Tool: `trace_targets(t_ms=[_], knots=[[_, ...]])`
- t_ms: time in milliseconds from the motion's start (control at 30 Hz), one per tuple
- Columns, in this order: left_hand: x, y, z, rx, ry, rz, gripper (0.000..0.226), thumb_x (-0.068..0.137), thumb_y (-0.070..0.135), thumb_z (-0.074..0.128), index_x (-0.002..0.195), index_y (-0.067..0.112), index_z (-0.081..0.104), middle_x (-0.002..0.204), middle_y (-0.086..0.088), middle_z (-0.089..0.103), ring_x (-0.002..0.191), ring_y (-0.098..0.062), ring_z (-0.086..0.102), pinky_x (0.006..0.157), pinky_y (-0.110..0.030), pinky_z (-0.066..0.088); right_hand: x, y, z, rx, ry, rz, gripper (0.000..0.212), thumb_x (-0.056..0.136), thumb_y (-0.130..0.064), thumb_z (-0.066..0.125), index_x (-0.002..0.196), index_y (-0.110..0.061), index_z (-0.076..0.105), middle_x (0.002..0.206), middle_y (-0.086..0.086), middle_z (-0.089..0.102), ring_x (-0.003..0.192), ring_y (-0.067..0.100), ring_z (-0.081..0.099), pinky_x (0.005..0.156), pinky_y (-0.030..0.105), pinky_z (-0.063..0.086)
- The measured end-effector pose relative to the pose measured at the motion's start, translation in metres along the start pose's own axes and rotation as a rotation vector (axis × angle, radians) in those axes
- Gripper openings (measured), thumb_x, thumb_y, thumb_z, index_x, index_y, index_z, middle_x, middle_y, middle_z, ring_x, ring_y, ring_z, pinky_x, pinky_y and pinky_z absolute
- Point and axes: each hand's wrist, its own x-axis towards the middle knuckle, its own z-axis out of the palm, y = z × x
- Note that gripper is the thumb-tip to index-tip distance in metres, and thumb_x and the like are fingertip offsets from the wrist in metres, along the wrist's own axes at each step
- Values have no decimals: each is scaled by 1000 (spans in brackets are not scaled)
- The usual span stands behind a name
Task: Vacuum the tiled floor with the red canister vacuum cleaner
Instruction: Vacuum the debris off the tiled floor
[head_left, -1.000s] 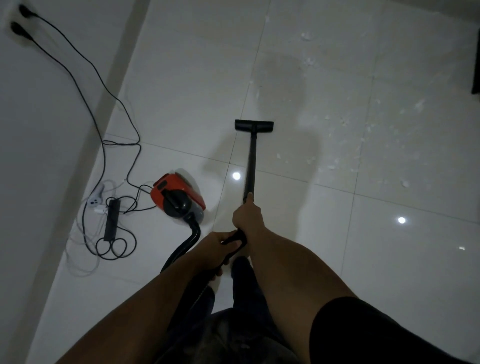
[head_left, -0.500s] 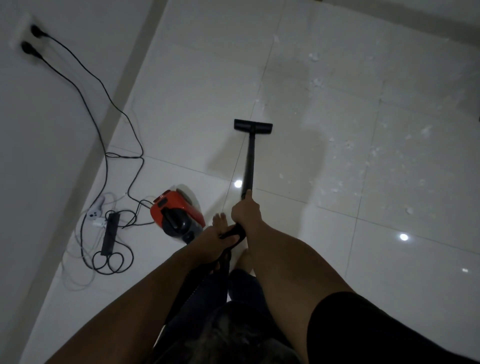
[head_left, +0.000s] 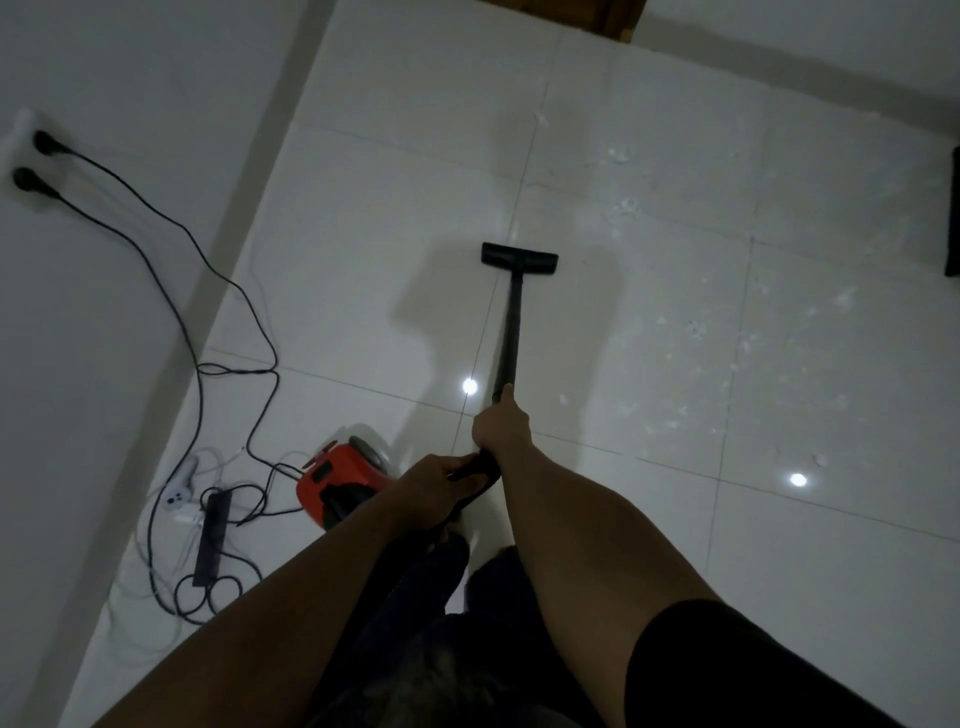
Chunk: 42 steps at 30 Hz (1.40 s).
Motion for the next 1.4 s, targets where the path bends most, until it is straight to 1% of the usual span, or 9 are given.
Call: trace_targets(t_ms=[133, 333, 400, 567, 700, 1000, 1100, 1233, 1400], knots=[[14, 17, -21, -15, 19, 7, 46, 102, 35, 54, 147, 26, 48, 75, -1, 65, 42, -1, 59, 47, -17, 48, 16, -26, -12, 7, 5, 6, 81, 91, -9, 49, 157, -25, 5, 122, 17, 58, 89, 26, 58, 71, 37, 51], [38, 37, -35, -66, 18, -4, 42, 100, 40, 57, 141, 31, 54, 82, -12, 74, 53, -10, 63, 54, -27, 56, 39, -50, -27, -15, -31, 7, 81, 91, -10, 45, 156, -31, 3, 129, 16, 55, 104, 31, 60, 93, 48, 52], [50, 46, -42, -76, 25, -4, 42, 99, 41, 58, 140, 32, 55, 72, -1, 72, 49, -8, 62, 50, -25, 54, 50, -60, -36, -28, -32, -3, 80, 91, -12, 44, 157, -30, 3, 132, 16, 54, 108, 31, 59, 99, 48, 47], [86, 86, -64, -19, 73, -1, 46, 99, 46, 55, 144, 33, 52, 82, -5, 74, 53, -2, 62, 50, -18, 50, 85, -98, -71, 3, -39, -14, 79, 93, -9, 45, 158, -27, 4, 131, 15, 54, 106, 31, 60, 89, 43, 53], [116, 127, -82, -91, 59, -35, 51, 98, 46, 58, 146, 34, 47, 80, -14, 67, 50, -12, 60, 46, -25, 52, 115, -130, -105, -12, -61, -13, 81, 92, -9, 45, 157, -30, 3, 133, 13, 53, 107, 30, 60, 90, 44, 54], [157, 201, -125, -74, 90, 25, 43, 102, 36, 55, 144, 28, 51, 60, 5, 61, 37, 0, 53, 38, -15, 42, 169, -193, -153, -56, -87, -43, 82, 91, -11, 45, 157, -31, 0, 133, 14, 52, 109, 30, 60, 91, 45, 53], [174, 215, -149, -40, 101, 31, 42, 101, 38, 55, 142, 28, 54, 64, 4, 66, 44, -6, 59, 43, -21, 47, 186, -220, -161, -38, -84, -48, 80, 92, -13, 44, 157, -31, 1, 133, 15, 52, 109, 31, 59, 90, 43, 53], [197, 232, -185, 35, 97, 36, 42, 100, 41, 54, 140, 28, 56, 96, -7, 75, 78, -32, 74, 72, -39, 61, 207, -257, -169, -1, -64, -33, 78, 94, -12, 45, 157, -31, 3, 132, 14, 54, 104, 28, 60, 74, 34, 50], [228, 258, -232, 16, 79, 45, 42, 101, 37, 56, 142, 29, 54, 60, 5, 61, 38, -5, 57, 41, -20, 47, 239, -302, -182, 71, -34, -11, 79, 95, -12, 47, 157, -30, 2, 130, 14, 55, 101, 28, 60, 73, 33, 50]])
